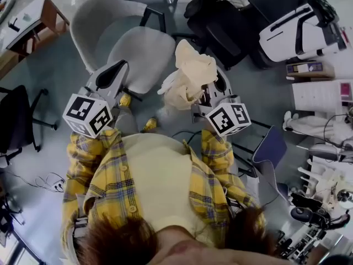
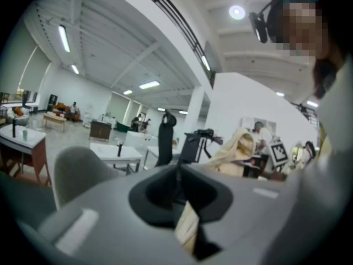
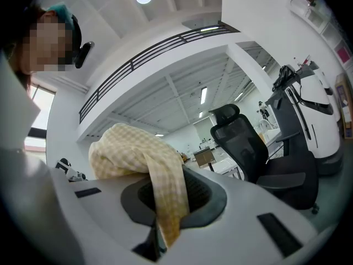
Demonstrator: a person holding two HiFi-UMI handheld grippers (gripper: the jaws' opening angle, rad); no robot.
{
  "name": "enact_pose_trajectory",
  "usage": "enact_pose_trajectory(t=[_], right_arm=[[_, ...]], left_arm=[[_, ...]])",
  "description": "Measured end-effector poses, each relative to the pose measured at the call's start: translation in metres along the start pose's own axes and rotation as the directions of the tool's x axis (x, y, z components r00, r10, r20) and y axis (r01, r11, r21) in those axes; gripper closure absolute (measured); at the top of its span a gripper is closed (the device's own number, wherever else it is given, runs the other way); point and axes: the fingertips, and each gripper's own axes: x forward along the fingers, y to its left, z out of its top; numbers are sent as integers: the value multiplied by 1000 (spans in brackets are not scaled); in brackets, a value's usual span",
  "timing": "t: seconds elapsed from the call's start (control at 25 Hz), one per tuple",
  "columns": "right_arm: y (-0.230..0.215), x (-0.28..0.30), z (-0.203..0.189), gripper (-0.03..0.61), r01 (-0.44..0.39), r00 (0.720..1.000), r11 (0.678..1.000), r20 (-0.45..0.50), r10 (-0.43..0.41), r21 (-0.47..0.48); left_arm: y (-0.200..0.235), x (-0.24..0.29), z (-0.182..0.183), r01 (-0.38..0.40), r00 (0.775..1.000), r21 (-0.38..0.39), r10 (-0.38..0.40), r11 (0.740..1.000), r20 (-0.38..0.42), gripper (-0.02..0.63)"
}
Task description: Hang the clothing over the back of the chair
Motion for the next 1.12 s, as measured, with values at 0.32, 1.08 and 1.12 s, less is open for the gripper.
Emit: enact_pose_trajectory(t=[0.32,1.08,1.12], right_arm=[[17,43,7,540,-44,999,999,7,45,-31],[67,202,12,540,-60,998,994,-17,58,-91],[69,211,12,540,-59,998,994,-21,57,-92]], left_arm=[[38,-1,7,-34,999,-14,34,999,22,586],[181,25,47,4,1000,-29,-4,1000,11,584],[188,27,48,7,1000,-32,-7,999,7,584]])
